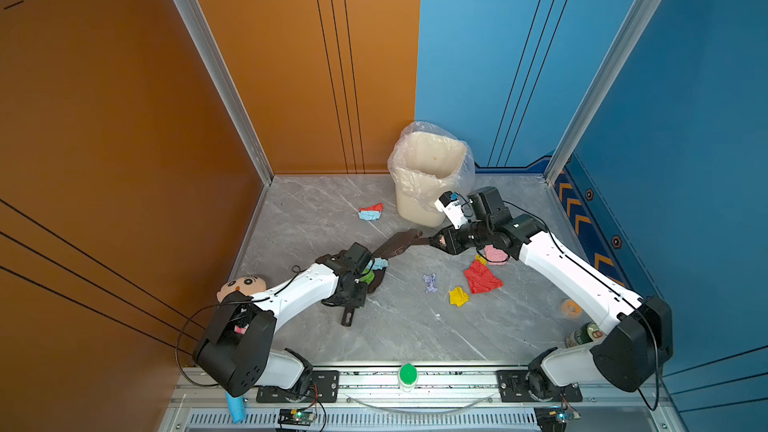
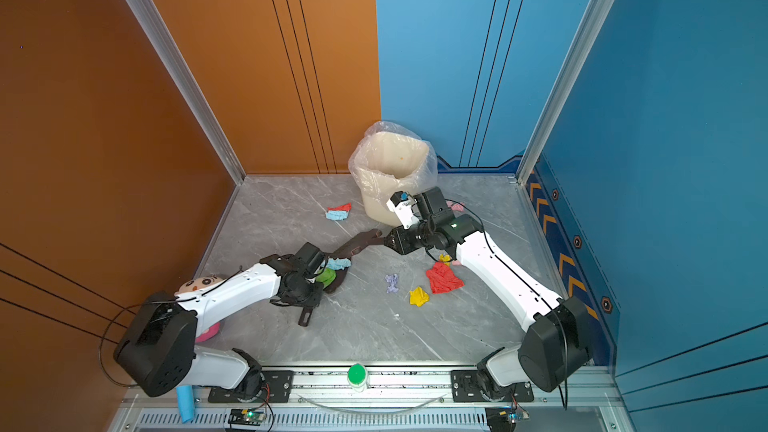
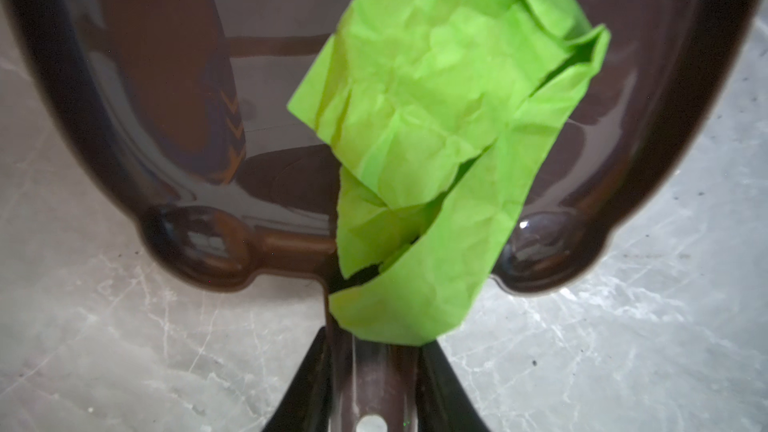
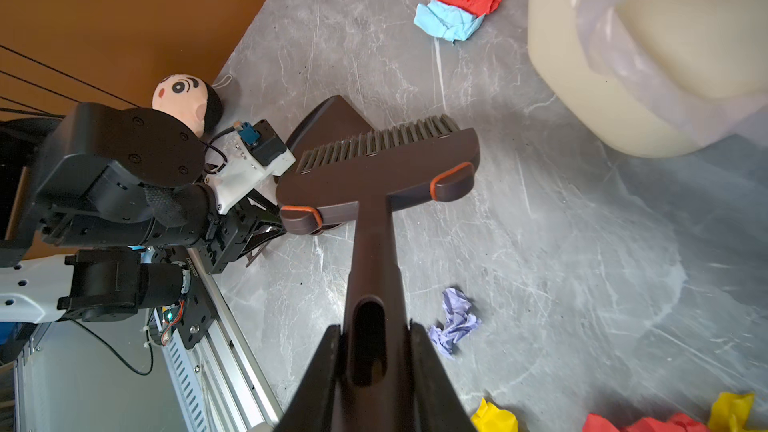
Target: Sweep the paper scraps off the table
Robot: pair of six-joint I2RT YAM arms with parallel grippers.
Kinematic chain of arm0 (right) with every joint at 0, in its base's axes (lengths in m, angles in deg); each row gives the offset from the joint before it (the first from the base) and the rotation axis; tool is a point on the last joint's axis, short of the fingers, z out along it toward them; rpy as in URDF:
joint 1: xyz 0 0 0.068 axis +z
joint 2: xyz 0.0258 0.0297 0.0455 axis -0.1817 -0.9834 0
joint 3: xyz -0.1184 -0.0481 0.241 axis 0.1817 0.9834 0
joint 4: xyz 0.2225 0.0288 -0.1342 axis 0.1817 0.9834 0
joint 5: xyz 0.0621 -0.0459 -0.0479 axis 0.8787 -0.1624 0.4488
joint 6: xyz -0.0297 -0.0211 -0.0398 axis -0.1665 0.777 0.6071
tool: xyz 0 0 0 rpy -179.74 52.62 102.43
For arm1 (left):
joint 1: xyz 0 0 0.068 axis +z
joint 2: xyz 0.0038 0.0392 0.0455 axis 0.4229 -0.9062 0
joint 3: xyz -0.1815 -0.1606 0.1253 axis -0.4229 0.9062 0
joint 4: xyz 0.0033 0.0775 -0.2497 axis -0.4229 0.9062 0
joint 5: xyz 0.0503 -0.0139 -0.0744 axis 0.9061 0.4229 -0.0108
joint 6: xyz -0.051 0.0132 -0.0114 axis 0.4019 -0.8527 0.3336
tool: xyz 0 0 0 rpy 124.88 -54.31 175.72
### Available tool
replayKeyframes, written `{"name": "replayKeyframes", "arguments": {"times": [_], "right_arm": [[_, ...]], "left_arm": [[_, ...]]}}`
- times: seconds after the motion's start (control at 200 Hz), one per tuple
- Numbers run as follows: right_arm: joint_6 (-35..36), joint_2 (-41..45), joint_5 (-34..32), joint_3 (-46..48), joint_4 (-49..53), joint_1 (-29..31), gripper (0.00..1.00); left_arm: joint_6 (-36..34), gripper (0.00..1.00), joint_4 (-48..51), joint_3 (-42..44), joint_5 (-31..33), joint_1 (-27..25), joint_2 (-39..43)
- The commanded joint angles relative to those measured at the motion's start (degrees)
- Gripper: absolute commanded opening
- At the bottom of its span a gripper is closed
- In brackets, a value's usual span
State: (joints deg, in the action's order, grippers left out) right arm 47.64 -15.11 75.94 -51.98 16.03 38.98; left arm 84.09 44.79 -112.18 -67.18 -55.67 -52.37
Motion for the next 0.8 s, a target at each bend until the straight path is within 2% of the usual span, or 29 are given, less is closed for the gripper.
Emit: {"name": "replayKeyframes", "arguments": {"times": [0.0,0.415,0.796], "right_arm": [[-0.8,3.3,0.5,1.6,-0.5,-1.7,0.0],[-0.1,15.7,-0.9,6.9,5.7,-10.9,0.0],[-0.6,20.6,-0.2,11.7,6.5,-15.5,0.0]], "left_arm": [[-1.0,0.0,-0.6,-0.6,-0.6,0.8,0.5],[-4.5,0.0,1.9,-8.7,-2.8,3.7,0.6],[-8.5,0.0,9.3,-21.4,-2.8,6.0,-2.2]]}}
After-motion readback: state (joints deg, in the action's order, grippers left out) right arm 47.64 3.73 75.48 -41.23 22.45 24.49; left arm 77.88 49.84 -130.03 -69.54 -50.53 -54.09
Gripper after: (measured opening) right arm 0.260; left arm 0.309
